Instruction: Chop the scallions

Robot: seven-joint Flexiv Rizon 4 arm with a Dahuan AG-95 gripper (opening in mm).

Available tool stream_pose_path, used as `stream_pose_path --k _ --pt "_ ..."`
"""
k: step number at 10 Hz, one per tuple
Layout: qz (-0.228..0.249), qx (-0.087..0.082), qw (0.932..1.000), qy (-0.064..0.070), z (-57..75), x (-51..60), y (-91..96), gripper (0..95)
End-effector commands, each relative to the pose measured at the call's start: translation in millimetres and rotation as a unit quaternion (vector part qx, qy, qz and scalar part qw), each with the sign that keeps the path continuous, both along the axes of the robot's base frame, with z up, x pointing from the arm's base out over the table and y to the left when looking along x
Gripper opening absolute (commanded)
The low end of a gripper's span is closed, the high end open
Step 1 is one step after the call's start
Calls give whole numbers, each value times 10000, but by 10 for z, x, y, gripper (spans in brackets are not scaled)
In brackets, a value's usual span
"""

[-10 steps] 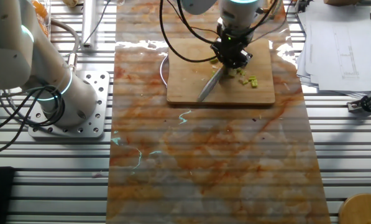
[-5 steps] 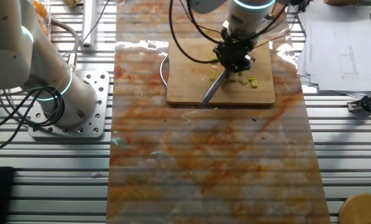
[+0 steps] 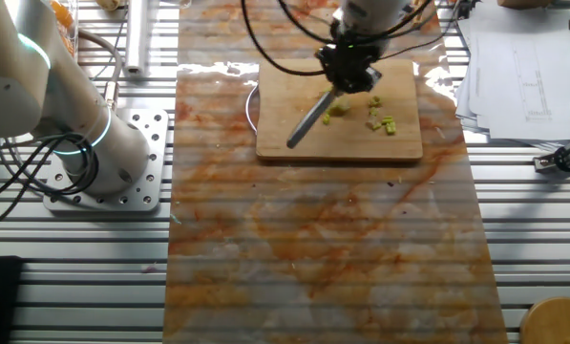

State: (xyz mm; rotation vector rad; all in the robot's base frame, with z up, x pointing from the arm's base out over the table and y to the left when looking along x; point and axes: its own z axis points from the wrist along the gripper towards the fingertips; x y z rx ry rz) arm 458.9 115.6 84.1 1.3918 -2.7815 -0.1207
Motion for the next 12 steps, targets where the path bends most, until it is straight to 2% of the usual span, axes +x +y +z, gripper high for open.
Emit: stream_pose_path --k 1,7,10,12 --pt "167 -97 9998 0 -50 -39 97 0" --pt "147 -181 9997 -40 -254 -35 311 0" --pt "170 -260 9995 -76 -304 -72 351 0" --pt "174 -324 9992 -134 -369 -45 352 0"
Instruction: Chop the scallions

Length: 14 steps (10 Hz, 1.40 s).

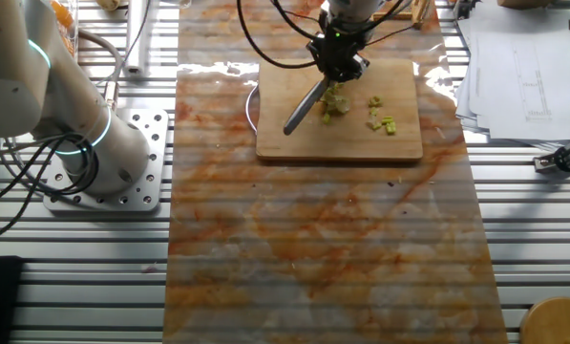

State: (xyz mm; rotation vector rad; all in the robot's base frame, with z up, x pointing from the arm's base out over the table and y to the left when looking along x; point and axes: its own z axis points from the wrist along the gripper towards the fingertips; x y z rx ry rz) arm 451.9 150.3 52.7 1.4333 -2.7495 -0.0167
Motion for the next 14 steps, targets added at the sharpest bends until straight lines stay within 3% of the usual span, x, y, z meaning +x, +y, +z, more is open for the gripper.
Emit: stream_pose_path --k 1,3,5,7,8,10,11,12,14 --pt "-6 -54 10000 -83 -102 39 1 0" --pt "-46 -139 9996 -224 -307 100 -31 0" --pt "-87 -136 9997 -177 -311 104 -34 0" --pt "41 -189 9997 -169 -192 153 -92 0" --pt "182 -284 9992 -233 -138 194 -144 0" --pt "82 -135 9999 11 124 299 -219 0" --pt "12 -149 9999 22 216 318 -219 0" --pt "-73 -79 9999 63 256 329 -229 0" --pt "-162 -106 9998 100 268 329 -235 0"
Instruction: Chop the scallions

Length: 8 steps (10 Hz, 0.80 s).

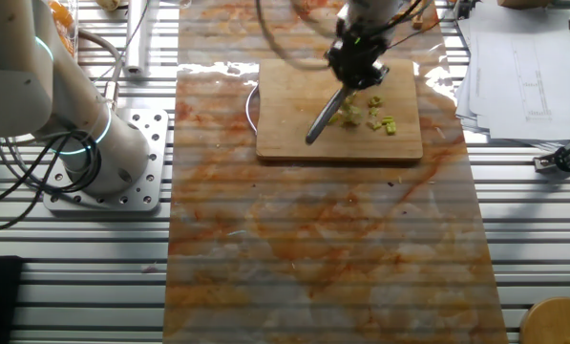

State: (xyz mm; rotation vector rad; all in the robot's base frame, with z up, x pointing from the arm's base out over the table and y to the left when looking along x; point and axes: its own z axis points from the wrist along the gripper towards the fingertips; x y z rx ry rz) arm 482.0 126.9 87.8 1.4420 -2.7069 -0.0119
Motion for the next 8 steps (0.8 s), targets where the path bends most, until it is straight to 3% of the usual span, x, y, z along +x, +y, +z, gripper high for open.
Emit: stream_pose_path --k 1,6,8 --pt "-321 -45 9995 -49 -86 29 -11 0" --pt "-1044 -51 9945 -85 -342 106 -153 0" --pt "-1126 67 9936 -82 -483 142 -178 0"
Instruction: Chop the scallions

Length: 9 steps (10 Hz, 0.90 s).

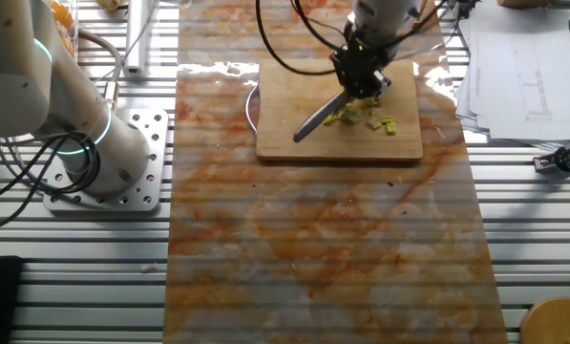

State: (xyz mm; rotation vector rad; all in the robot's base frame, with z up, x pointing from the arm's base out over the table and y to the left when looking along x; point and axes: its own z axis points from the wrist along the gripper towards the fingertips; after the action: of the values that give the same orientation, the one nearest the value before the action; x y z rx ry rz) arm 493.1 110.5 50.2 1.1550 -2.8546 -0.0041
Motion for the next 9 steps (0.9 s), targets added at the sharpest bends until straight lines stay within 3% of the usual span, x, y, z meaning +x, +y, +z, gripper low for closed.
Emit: stream_pose_path --k 1,3,5,7,9 --pt "-83 124 9999 -36 -169 44 -21 0" --pt "-80 73 9999 -12 -168 31 -43 0" --pt "-56 246 9996 89 8 -16 -100 0" --pt "-101 243 9995 154 174 -84 -104 0" --pt "-122 247 9995 133 180 -54 -104 0"
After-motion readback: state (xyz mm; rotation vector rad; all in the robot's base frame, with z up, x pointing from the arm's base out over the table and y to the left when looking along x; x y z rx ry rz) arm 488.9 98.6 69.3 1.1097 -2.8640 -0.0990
